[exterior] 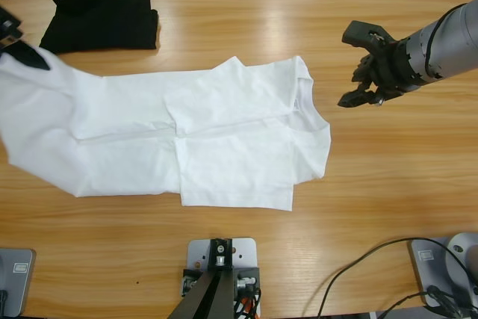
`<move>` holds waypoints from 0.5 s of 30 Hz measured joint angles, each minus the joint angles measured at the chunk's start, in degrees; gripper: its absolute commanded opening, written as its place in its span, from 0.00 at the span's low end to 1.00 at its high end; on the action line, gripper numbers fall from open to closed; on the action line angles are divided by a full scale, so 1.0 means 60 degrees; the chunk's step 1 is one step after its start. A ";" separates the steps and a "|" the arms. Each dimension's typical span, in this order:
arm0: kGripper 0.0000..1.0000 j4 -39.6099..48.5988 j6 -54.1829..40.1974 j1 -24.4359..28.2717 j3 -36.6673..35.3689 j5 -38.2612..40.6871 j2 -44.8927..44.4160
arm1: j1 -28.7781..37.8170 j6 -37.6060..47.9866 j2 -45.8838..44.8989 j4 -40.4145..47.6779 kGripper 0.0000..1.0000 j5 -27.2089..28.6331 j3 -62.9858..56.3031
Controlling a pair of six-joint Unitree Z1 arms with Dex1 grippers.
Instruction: Fold clothes
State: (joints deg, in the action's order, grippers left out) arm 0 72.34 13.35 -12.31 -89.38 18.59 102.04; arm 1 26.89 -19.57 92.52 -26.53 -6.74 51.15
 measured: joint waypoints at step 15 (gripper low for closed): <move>0.00 0.0285 0.0755 -0.3610 -0.4301 0.1634 0.2036 | -0.0005 0.0001 0.0054 0.0000 0.61 0.0075 0.0220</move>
State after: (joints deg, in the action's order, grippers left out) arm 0 74.04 17.88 -33.97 -115.19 28.40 114.26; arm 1 26.86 -19.57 92.84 -26.53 -6.29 52.47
